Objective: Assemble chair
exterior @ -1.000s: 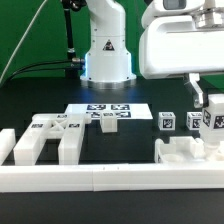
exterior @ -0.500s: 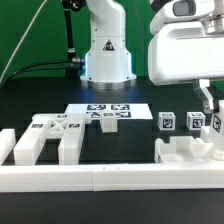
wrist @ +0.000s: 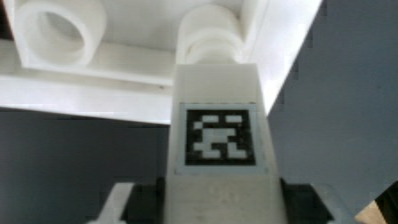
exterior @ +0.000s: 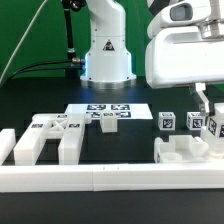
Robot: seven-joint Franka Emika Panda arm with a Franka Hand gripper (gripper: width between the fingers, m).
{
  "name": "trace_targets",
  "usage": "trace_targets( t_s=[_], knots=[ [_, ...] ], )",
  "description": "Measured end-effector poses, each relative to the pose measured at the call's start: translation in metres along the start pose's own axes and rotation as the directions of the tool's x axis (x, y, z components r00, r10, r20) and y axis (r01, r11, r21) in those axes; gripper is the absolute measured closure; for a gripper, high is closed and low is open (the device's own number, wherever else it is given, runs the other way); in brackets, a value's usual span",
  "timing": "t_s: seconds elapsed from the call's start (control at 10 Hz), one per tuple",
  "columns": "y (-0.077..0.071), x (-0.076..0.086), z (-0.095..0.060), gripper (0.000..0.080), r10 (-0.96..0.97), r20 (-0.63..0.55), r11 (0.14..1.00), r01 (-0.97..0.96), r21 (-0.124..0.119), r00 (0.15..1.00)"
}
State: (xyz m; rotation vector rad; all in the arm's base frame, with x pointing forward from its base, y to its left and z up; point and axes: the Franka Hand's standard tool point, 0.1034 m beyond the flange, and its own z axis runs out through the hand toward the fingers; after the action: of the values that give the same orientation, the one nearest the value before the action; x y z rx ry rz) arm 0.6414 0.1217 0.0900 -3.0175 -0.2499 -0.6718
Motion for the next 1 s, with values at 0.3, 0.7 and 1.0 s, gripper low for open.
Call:
trace_targets(
  t_s=[0.3, 0.7, 1.0],
  knots=[
    [-0.0001, 0.0013, 0.0024, 0.0512, -0.001, -0.03, 1.0, 0.001, -0.001, 1.0],
    [0.0006, -0.0028, 0.001, 0.0429, 0.003, -0.043, 1.0, -0.003, -0.002, 0.999],
    [0.0006, -0.0035, 0.0016, 0.0195, 0.003, -0.042, 1.0, -0.003, -0.002, 0.999]
  ],
)
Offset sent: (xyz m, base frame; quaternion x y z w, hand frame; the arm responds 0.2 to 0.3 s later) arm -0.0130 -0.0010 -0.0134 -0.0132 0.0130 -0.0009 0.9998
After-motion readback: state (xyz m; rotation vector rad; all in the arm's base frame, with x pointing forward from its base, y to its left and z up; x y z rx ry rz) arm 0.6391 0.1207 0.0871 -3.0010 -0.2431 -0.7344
